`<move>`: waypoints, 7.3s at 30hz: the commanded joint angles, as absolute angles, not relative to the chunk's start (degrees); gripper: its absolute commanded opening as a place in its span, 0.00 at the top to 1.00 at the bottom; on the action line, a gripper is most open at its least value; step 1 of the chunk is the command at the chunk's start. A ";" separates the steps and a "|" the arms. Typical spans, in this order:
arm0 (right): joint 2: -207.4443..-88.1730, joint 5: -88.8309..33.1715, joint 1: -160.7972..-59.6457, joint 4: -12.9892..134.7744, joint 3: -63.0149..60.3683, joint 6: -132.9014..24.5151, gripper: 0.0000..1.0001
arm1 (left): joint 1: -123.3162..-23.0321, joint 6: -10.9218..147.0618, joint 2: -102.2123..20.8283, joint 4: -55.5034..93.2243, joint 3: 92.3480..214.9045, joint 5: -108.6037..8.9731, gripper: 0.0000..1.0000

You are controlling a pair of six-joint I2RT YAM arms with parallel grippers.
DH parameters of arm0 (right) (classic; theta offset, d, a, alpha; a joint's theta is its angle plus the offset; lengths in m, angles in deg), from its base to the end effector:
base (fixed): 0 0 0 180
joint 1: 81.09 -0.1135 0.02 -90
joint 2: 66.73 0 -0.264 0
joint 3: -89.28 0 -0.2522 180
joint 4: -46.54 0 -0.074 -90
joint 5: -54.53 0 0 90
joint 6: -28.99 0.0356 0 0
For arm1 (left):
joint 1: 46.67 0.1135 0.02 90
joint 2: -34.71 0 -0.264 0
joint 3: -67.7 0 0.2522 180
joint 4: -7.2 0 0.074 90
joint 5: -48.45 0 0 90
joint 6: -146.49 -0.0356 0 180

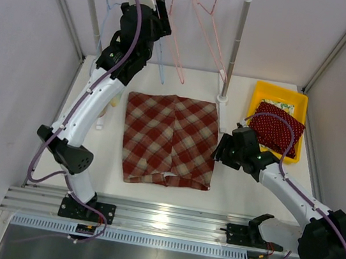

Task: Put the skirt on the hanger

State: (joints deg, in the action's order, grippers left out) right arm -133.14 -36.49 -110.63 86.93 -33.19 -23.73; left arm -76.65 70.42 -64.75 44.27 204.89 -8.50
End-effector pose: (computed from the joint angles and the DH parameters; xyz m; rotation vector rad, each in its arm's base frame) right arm 0.2048 0.1153 0.2335 0.1766 2.4883 0.4913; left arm 0.3273 -0.1664 0.5294 -0.2359 1.5453 -0.1543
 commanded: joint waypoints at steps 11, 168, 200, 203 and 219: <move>-130.45 -36.53 -110.80 88.86 -31.96 -26.11 0.39 | -72.87 67.30 -71.28 41.80 215.41 -7.62 0.35; -123.24 -46.19 -129.96 101.52 -31.25 -27.96 0.45 | -91.15 77.24 -35.24 9.09 115.73 -73.54 1.00; -125.61 -48.30 -132.51 99.68 -32.65 -24.01 0.45 | -87.99 75.56 -42.01 7.26 117.40 -85.68 1.00; -126.14 -48.04 -133.04 98.18 -34.76 -22.69 0.45 | -85.53 75.48 -44.20 6.29 118.19 -86.73 1.00; -133.25 -49.80 -134.97 90.71 -39.69 -19.79 0.41 | -83.68 73.89 -49.92 6.90 121.36 -86.73 1.00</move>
